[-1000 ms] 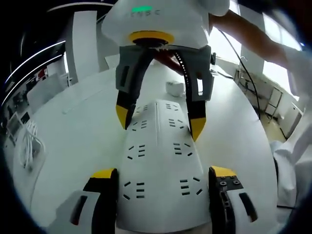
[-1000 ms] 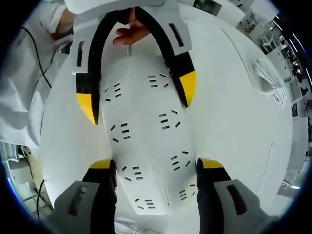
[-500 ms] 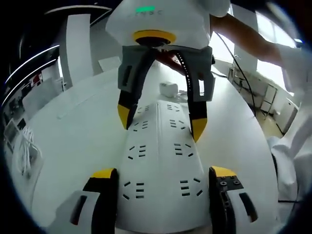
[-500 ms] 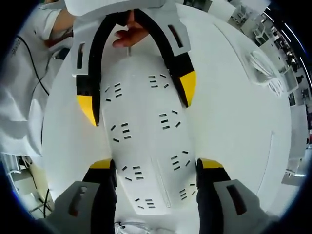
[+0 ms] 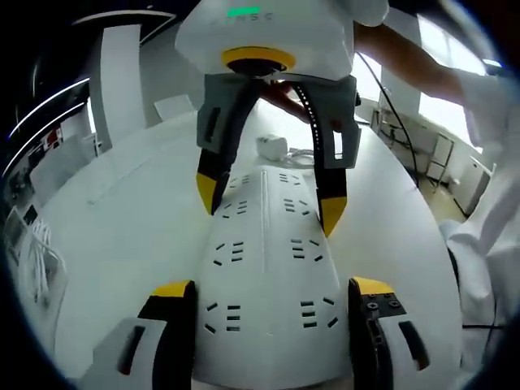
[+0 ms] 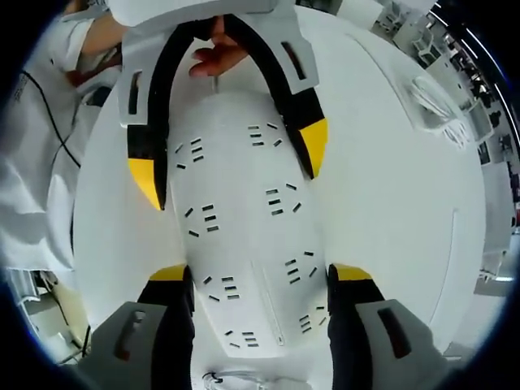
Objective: Straighten the power strip on the desk, plug the charger into it
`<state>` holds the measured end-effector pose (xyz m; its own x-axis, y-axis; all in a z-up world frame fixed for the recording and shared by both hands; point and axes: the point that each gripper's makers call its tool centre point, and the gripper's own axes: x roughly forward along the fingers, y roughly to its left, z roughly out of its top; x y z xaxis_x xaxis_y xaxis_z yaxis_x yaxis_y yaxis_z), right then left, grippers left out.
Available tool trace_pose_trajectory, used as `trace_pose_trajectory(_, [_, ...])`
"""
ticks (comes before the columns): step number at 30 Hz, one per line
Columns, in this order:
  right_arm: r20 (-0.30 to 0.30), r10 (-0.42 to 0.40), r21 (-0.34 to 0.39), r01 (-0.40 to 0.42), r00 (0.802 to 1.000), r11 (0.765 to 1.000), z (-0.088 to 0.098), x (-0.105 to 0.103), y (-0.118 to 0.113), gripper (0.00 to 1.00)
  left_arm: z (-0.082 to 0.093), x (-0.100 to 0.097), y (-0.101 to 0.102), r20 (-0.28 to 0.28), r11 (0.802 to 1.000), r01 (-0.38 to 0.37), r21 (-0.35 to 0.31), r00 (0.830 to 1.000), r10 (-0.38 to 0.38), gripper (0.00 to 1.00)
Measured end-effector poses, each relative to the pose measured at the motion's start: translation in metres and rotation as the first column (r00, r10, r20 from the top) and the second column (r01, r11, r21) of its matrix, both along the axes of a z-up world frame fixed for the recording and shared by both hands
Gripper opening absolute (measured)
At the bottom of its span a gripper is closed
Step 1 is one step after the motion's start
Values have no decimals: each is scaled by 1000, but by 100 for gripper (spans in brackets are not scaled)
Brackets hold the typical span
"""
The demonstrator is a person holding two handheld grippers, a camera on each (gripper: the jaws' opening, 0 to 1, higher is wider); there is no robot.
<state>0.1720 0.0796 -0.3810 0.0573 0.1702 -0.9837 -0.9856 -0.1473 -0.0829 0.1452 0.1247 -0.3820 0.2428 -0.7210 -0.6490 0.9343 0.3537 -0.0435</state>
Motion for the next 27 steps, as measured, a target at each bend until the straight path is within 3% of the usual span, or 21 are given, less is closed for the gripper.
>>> trace_pose_trajectory(27, [2,-78,27,78,997,997,0,-7,-1,65,0,-2,0,5,998,63,-19,998,-63,78])
